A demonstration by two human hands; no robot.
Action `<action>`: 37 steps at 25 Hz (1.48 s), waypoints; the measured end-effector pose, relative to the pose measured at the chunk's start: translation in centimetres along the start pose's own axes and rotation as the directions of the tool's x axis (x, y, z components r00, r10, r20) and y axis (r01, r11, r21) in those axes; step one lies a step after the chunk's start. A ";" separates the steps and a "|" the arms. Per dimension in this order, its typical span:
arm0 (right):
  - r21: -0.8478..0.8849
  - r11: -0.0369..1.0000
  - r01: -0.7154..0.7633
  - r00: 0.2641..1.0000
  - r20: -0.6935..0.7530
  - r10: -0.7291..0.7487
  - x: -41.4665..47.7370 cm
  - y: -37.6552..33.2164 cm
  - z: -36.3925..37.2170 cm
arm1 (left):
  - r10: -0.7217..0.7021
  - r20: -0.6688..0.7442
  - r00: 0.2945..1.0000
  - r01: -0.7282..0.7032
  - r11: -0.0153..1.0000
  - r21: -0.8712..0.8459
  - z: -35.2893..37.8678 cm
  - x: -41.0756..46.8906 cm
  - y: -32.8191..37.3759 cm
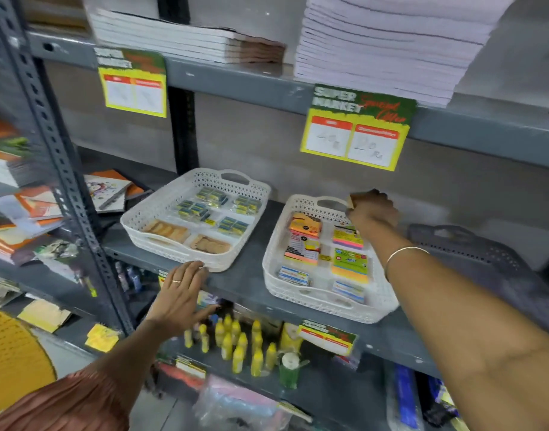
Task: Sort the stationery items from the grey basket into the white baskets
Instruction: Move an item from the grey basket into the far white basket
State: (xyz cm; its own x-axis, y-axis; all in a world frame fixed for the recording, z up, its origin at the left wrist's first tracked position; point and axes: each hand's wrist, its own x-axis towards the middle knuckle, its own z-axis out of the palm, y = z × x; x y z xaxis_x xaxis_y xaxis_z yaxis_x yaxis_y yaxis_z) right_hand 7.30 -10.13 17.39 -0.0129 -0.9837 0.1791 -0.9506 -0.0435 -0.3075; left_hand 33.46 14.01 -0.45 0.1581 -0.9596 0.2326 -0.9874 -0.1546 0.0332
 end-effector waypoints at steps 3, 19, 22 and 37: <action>0.003 0.986 0.165 0.986 0.009 -0.165 -3.3 -8.9 2.1 | -0.127 0.017 0.992 0.127 0.991 0.034 -0.9 -1.2 -8.6; -0.061 0.758 0.649 0.623 0.615 -0.484 -10.0 -22.0 13.4 | -0.095 -0.017 0.995 0.097 0.990 0.104 1.1 2.1 -20.1; -0.069 0.737 0.672 0.589 0.654 -0.475 -9.9 -22.4 13.9 | -0.078 0.007 0.997 0.078 0.996 0.048 1.4 2.8 -20.5; -0.039 0.747 0.664 0.594 0.634 -0.495 -9.3 -22.0 14.9 | -0.072 0.032 0.997 0.073 0.996 -0.045 1.4 3.2 -20.8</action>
State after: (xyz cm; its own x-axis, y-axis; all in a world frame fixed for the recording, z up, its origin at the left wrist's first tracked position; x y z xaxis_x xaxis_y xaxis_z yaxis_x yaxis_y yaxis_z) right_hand 32.96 -2.61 8.56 0.6595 -0.6736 -0.3335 -0.7307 -0.6786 -0.0745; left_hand 54.51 13.80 -1.72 0.2286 -0.9530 0.1989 -0.9724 -0.2136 0.0943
